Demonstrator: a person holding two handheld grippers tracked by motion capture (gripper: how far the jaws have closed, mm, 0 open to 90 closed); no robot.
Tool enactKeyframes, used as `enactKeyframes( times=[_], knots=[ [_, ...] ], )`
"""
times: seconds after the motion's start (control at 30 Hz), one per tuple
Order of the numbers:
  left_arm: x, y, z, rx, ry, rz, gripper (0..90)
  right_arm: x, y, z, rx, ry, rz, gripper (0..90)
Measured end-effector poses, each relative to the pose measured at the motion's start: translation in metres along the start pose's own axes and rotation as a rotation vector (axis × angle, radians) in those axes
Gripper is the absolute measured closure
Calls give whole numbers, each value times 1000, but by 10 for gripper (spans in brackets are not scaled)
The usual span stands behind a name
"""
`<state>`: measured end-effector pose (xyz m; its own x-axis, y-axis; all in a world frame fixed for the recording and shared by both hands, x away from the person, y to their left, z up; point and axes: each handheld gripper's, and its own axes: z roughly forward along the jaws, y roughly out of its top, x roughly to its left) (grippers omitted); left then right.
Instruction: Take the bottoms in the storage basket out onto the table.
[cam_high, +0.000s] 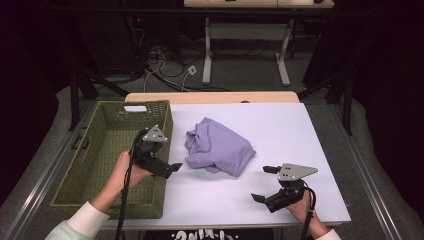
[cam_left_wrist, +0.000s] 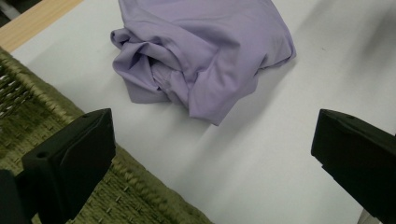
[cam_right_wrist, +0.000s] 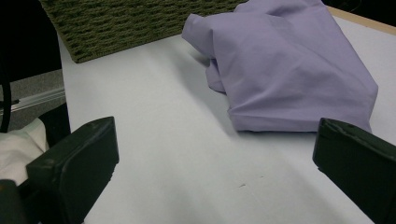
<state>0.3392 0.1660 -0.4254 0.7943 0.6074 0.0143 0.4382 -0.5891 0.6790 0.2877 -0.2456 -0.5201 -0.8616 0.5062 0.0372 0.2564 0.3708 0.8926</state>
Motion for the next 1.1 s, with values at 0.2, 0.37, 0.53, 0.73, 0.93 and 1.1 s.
enactKeyframes(
  times=[0.2,0.37,0.53,0.73,0.93,1.1],
  knots=[
    [1,-11,-10,-20,13,-15,1,0,0,0,3,0,-2,1],
    [-1,-20,-18,-35,21,-28,1,0,0,0,2,-1,-2,1],
    [-6,-29,-27,-58,33,-33,1,0,0,0,4,-2,-2,1],
    [-11,-37,-38,-77,48,-41,1,1,0,0,3,-1,-2,1],
    [-13,-46,-43,-90,53,-54,1,1,0,0,5,-2,-2,1],
    [-17,-51,-47,-107,64,-58,1,1,0,0,5,-2,-2,1]
  ],
)
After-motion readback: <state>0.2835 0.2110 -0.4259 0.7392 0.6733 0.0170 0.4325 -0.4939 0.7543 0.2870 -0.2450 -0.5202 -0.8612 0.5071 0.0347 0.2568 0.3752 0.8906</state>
